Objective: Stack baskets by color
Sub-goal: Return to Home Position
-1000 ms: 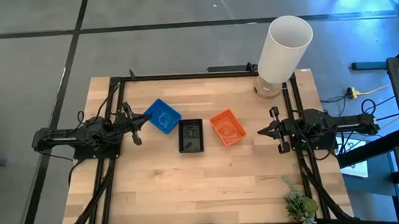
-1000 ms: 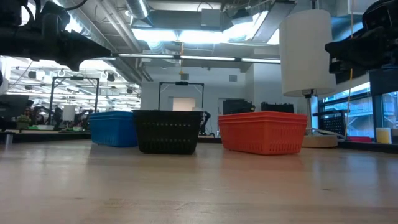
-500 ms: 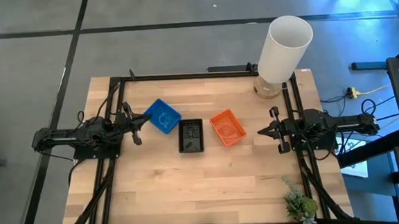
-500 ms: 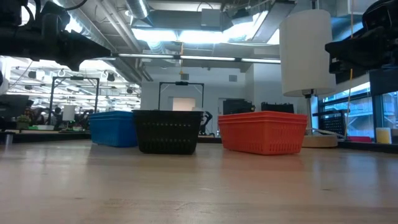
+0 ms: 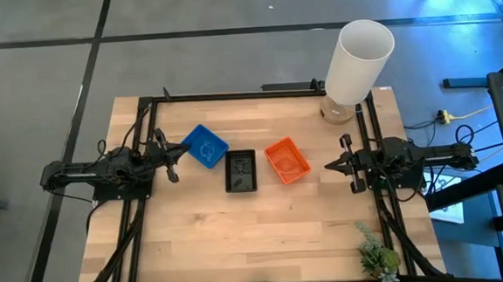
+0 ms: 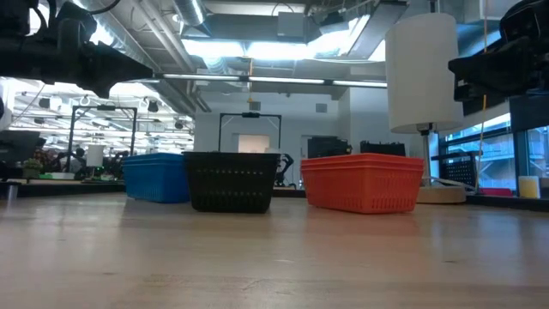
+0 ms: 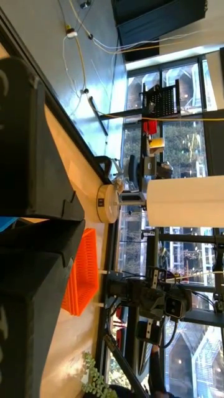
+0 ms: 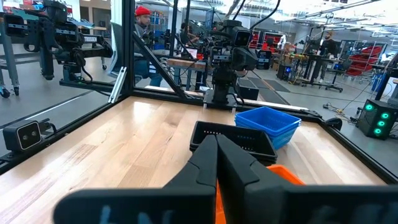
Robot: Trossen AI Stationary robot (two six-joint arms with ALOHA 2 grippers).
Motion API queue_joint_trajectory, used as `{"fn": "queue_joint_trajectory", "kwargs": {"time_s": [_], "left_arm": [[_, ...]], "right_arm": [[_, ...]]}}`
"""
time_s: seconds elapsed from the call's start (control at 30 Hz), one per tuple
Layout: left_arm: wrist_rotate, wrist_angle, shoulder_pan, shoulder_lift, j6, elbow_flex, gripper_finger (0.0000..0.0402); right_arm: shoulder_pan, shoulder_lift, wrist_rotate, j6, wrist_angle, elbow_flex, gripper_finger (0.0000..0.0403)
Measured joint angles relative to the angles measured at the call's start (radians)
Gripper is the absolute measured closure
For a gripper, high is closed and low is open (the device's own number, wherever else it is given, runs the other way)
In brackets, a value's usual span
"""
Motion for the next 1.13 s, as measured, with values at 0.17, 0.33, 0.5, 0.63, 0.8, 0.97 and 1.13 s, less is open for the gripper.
{"fn": "queue_joint_trajectory", "kwargs": {"time_s": [0.17,0.33,0.5,0.63,0.8,0.97,1.13], "left_arm": [[0.0,0.0,0.0,0.0,0.0,0.0,0.0401],[0.0,0.0,0.0,0.0,0.0,0.0,0.0401],[0.0,0.0,0.0,0.0,0.0,0.0,0.0401],[0.0,0.0,0.0,0.0,0.0,0.0,0.0401],[0.0,0.0,0.0,0.0,0.0,0.0,0.0401],[0.0,0.0,0.0,0.0,0.0,0.0,0.0401],[0.0,0.0,0.0,0.0,0.0,0.0,0.0401]], "right_arm": [[0.0,0.0,0.0,0.0,0.0,0.0,0.0394],[0.0,0.0,0.0,0.0,0.0,0.0,0.0391],[0.0,0.0,0.0,0.0,0.0,0.0,0.0393],[0.0,0.0,0.0,0.0,0.0,0.0,0.0396],[0.0,0.0,0.0,0.0,0.0,0.0,0.0397],[0.0,0.0,0.0,0.0,0.0,0.0,0.0397],[0.0,0.0,0.0,0.0,0.0,0.0,0.0397]]}}
